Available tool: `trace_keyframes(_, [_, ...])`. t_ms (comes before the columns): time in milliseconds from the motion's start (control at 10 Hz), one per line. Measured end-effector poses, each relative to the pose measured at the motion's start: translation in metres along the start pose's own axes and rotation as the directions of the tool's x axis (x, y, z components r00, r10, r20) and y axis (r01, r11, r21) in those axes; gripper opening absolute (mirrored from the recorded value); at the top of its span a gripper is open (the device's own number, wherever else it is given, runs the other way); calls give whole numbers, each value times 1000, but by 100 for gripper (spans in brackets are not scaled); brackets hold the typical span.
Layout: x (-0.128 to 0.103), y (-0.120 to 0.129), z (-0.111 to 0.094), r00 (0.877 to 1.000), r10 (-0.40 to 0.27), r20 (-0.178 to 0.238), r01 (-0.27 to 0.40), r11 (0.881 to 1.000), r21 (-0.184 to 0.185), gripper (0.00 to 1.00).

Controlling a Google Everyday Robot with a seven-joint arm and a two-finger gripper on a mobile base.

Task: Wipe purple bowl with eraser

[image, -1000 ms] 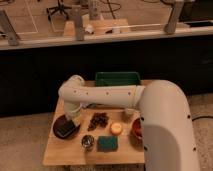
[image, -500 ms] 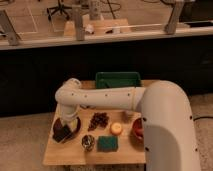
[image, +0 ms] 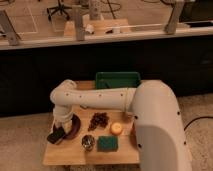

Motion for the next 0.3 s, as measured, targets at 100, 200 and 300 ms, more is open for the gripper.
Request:
trace_keyframes(100, [4, -9, 3, 1000, -7, 5, 7, 1000, 8, 15])
trace_keyframes(200, [9, -17, 4, 1000, -11, 8, 11, 1000, 15, 15])
trace_keyframes(300, [15, -25, 4, 1000, -14, 9, 14, 1000, 24, 15])
